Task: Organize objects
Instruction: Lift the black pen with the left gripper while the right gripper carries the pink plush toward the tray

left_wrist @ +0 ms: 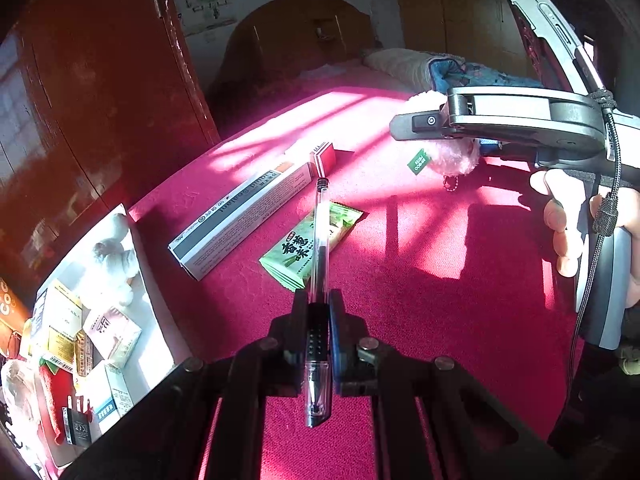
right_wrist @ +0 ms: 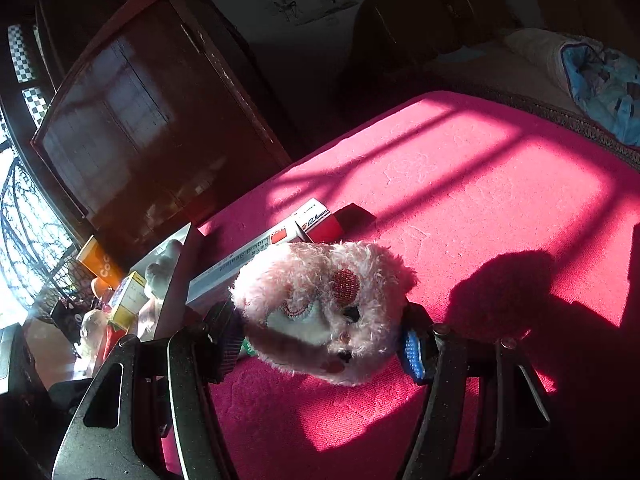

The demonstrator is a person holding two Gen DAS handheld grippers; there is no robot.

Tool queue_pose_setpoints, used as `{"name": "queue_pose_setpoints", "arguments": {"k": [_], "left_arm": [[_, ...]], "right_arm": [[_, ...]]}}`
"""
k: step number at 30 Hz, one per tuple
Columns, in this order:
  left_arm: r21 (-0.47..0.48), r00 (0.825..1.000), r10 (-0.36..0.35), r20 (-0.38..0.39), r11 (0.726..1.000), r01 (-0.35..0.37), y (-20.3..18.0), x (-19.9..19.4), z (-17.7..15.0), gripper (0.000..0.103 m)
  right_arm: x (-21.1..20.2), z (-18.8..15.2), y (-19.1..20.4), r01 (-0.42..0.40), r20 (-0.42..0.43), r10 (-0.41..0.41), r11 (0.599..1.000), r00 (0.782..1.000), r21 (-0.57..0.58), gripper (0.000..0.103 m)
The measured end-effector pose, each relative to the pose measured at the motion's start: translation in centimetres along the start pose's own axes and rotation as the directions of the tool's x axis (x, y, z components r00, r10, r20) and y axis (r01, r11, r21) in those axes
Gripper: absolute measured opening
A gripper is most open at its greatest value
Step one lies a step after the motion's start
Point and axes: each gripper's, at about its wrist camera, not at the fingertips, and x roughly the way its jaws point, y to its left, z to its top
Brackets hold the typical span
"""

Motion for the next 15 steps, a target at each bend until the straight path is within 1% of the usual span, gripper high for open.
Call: {"name": "queue_pose_setpoints", "arguments": {"k": [7,15], "left_arm": [[-0.036,0.998,0.006,0.069,0.999,-0.004,0.7,-2.1,0.1,0.008],[-0.096,0.988,0.028,0.151,0.995,-0.013,2.5,-5.4,-0.1,0.008]], "right_arm": [[-1.2,0.3,1.1,-0.012,0.027,0.012,1.0,1.0,-0.009,0.064],[-3.5,1.1,4.0,-0.055,0.069,0.057,0.998,0.996,-0.032,0.064]]}}
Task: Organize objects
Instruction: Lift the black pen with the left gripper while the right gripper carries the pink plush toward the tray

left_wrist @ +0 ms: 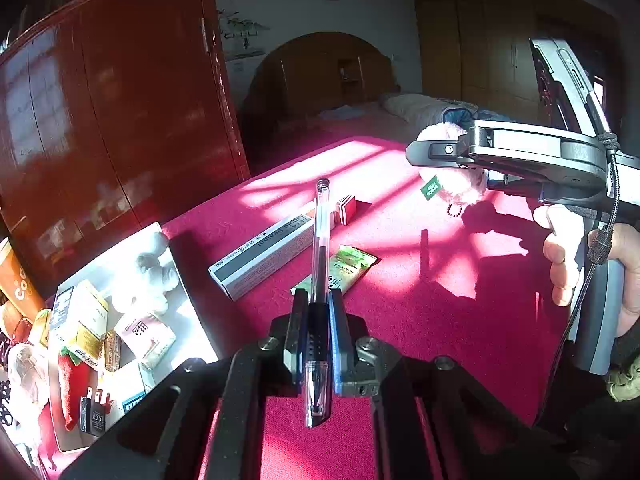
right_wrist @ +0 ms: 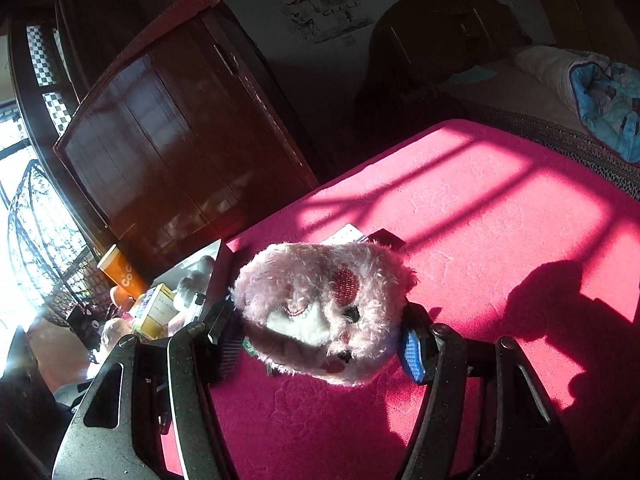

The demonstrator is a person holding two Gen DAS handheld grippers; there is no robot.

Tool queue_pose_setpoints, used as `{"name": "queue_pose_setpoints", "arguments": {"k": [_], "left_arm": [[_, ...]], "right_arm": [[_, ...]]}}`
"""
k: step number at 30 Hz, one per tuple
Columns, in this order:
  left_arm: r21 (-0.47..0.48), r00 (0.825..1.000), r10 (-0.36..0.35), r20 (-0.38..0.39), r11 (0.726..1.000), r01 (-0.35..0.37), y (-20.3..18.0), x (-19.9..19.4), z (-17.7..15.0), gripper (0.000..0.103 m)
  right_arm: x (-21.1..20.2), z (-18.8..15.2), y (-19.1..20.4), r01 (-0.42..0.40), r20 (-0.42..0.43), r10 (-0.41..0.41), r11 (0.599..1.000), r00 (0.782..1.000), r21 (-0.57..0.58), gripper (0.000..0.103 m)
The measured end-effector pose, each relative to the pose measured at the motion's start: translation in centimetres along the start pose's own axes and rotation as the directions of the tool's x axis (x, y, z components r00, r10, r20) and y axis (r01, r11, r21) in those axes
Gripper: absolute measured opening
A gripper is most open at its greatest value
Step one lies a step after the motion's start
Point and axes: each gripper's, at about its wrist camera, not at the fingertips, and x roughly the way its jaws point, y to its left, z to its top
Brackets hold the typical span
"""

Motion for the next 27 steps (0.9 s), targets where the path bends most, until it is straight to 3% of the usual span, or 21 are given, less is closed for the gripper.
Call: {"name": "queue_pose_setpoints", "arguments": {"k": [13,27], "left_arm": [[-0.086,0.99,0.047,0.133,0.996,-0.036,3.5,-6.4,-0.1,0.008],[-0.195,0.98,0.091,0.177,0.979,-0.056,9.6,-8.0,-1.2,0.008]], "right_arm": [[-4.0,1.1,7.1,-0.077,0.075,0.084,0.993,0.994,-0.094,0.064],[-3.6,1.4,12.1,-0.076,0.084,0.089,0.986,0.992,-0.147,0.064]]}}
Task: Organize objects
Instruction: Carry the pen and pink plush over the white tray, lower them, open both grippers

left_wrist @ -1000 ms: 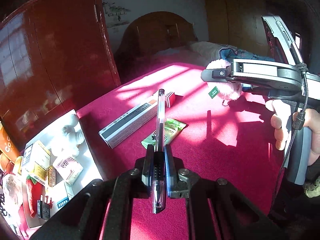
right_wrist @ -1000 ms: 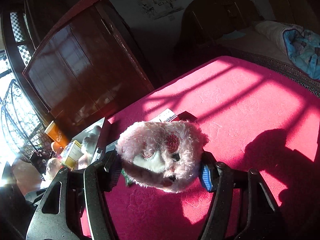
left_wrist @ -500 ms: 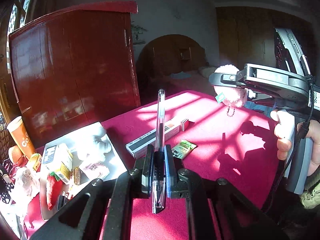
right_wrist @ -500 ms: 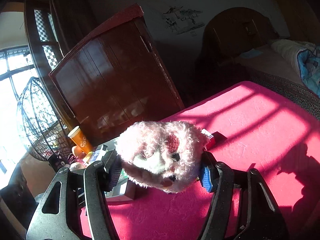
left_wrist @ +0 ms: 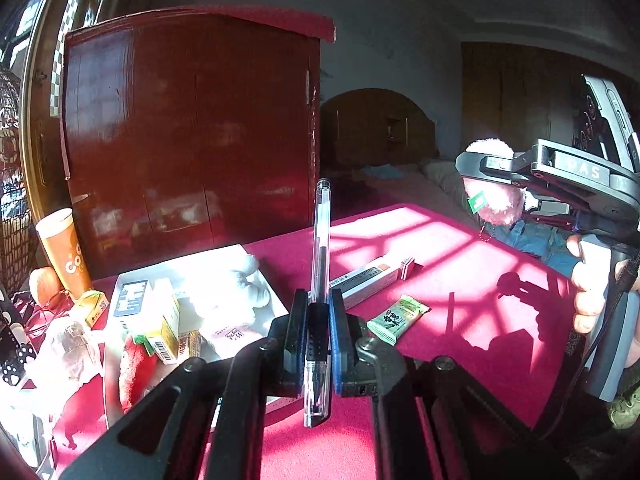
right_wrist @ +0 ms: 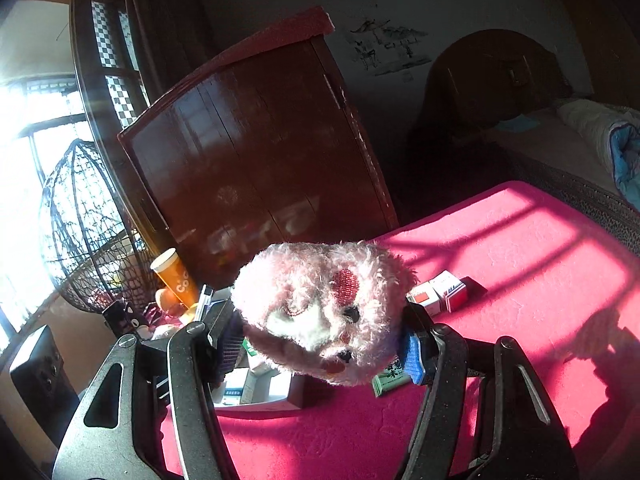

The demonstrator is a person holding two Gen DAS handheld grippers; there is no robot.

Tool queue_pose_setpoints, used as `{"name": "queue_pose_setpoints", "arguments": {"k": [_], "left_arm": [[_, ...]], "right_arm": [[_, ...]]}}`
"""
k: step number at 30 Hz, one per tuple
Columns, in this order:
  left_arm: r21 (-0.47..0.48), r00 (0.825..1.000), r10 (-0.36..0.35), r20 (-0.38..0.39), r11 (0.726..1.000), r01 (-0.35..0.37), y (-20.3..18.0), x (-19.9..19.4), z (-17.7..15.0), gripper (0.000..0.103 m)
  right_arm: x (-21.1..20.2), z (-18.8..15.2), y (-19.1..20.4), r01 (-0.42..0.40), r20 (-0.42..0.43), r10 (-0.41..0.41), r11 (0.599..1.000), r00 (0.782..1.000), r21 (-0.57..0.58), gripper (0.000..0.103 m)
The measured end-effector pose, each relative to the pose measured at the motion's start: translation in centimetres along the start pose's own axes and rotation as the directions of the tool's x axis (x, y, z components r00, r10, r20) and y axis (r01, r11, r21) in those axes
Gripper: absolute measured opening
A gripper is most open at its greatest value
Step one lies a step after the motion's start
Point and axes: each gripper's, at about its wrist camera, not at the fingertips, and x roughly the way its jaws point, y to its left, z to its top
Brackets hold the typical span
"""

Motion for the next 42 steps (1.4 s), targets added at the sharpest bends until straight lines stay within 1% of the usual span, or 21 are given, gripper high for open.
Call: {"name": "queue_pose_setpoints", "arguments": {"k": [5,8,11,15,18,21,23,25,27,31,34,36,37,39,42], "left_arm": [[-0.05,0.998,0.02,0.054,0.999,-0.017,3.7,-2.0,1.1,0.008],[-0.053,0.994,0.042,0.099,0.998,-0.036,5.5,-3.6,2.1,0.008],[-0.057,0.99,0.052,0.129,0.997,-0.045,7.4,-5.3,3.1,0.008],[-0.063,0.985,0.094,0.146,0.994,-0.086,9.9,-6.9,4.4,0.008],[-0.078,0.981,0.121,0.15,0.991,-0.11,11.4,-7.7,5.1,0.008],[-0.083,0.976,0.161,0.148,0.985,-0.15,12.6,-8.0,5.9,0.008],[-0.089,0.97,0.187,0.152,0.981,-0.175,13.5,-8.2,6.8,0.008],[-0.086,0.965,0.208,0.159,0.977,-0.197,13.9,-8.3,7.9,0.008],[-0.068,0.958,0.227,0.175,0.973,-0.219,14.0,-8.7,9.7,0.008],[-0.015,0.945,0.241,0.219,0.97,-0.244,13.2,-10.0,14.1,0.008],[0.021,0.932,0.245,0.266,0.965,-0.26,12.2,-11.2,17.1,0.008],[0.026,0.925,0.243,0.292,0.965,-0.262,11.8,-11.6,18.0,0.008],[0.017,0.926,0.236,0.295,0.968,-0.252,11.9,-11.5,18.2,0.008],[0.005,0.936,0.22,0.276,0.973,-0.23,12.1,-10.5,17.8,0.008],[-0.006,0.957,0.208,0.201,0.977,-0.211,12.5,-7.2,16.6,0.008]], "right_arm": [[0.5,1.1,3.0,0.003,0.025,-0.002,1.0,1.0,-0.027,0.064],[1.5,1.3,5.8,-0.016,0.027,0.017,0.998,0.999,-0.063,0.064],[2.9,1.5,8.8,-0.053,0.011,0.055,0.995,0.998,-0.085,0.064],[3.9,1.9,11.9,-0.106,0.014,0.108,0.99,0.994,-0.097,0.064],[4.4,2.4,13.5,-0.12,0.027,0.124,0.986,0.992,-0.114,0.064],[4.8,3.4,14.2,-0.138,0.035,0.144,0.981,0.989,-0.136,0.064],[4.7,4.4,14.7,-0.155,0.057,0.165,0.977,0.985,-0.149,0.064],[4.3,5.7,15.1,-0.164,0.094,0.18,0.973,0.979,-0.162,0.064],[3.8,7.6,15.6,-0.192,0.125,0.213,0.969,0.969,-0.158,0.064],[1.6,11.8,16.9,-0.227,0.213,0.264,0.956,0.941,-0.184,0.064],[0.6,13.6,17.6,-0.246,0.234,0.292,0.947,0.927,-0.205,0.064],[0.6,13.6,17.5,-0.256,0.229,0.302,0.944,0.925,-0.21,0.064],[0.9,13.2,17.3,-0.26,0.221,0.303,0.944,0.927,-0.205,0.064],[2.1,12.3,16.5,-0.269,0.184,0.3,0.947,0.936,-0.176,0.064],[5.0,10.4,15.2,-0.272,0.102,0.284,0.955,0.953,-0.117,0.064]]}}
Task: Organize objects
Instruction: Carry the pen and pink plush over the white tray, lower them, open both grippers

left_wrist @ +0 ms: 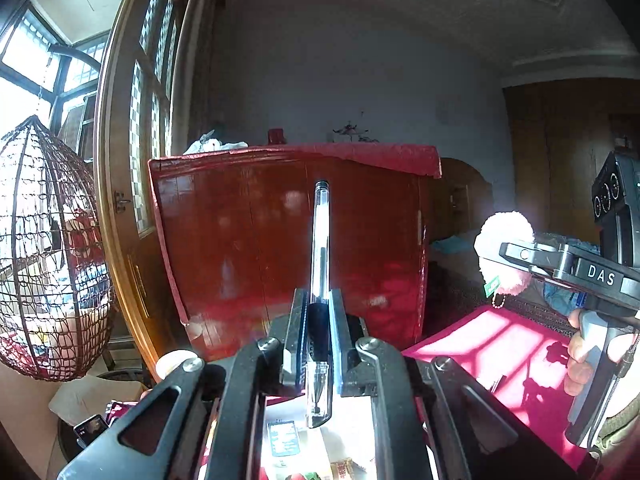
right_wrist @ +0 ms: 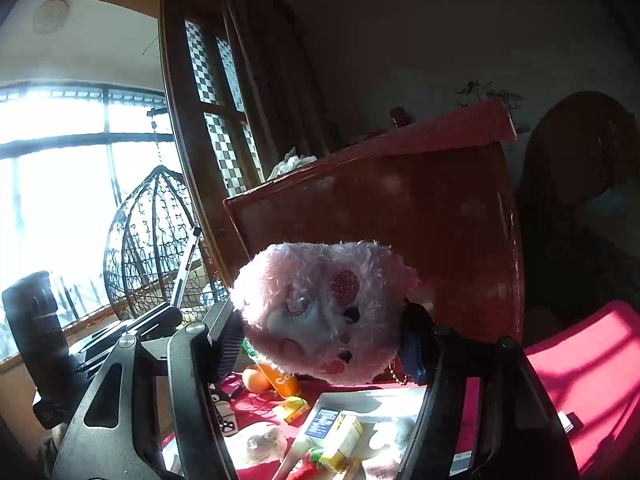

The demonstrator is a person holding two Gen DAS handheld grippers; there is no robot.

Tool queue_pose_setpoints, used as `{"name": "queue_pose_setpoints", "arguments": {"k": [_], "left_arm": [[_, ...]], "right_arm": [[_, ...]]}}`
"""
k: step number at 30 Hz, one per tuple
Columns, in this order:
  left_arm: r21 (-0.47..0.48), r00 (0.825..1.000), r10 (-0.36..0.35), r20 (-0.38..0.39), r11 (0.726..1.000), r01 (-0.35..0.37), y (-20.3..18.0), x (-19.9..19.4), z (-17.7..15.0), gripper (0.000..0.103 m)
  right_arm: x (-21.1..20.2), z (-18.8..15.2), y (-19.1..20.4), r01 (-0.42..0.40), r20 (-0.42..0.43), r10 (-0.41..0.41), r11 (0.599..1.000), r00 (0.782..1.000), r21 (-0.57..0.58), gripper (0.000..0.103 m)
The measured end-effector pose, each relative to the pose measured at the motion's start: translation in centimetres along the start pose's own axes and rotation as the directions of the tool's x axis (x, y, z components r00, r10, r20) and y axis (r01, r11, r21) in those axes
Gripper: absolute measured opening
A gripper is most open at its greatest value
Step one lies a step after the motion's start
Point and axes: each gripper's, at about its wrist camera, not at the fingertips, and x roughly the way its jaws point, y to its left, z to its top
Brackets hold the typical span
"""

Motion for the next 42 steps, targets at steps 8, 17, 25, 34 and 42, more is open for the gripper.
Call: {"name": "queue_pose_setpoints", "arguments": {"k": [8,17,25,34,42], "left_arm": [[-0.055,0.962,-0.078,-0.261,0.996,0.066,-1.0,11.7,-7.5,0.008],[-0.164,0.851,-0.097,-0.516,0.986,0.014,0.2,23.2,-16.0,0.008],[-0.108,0.833,-0.016,-0.554,0.993,-0.053,0.6,25.4,-18.5,0.008],[-0.06,0.865,0.092,-0.494,0.988,-0.139,0.5,25.0,-17.2,0.102],[-0.159,0.933,0.136,-0.332,0.967,-0.198,1.1,18.8,-14.2,0.103]], "right_arm": [[9.2,-8.8,-5.9,0.138,-0.296,-0.122,0.99,0.947,0.034,0.064],[17.2,-17.4,-8.7,0.214,-0.544,-0.171,0.977,0.822,0.016,0.064],[19.3,-21.0,-8.1,0.196,-0.602,-0.22,0.975,0.768,-0.107,0.064],[19.5,-22.1,-6.7,0.215,-0.561,-0.321,0.945,0.763,-0.248,0.092],[16.8,-21.1,-7.0,0.23,-0.516,-0.318,0.946,0.795,-0.229,0.103]]}}
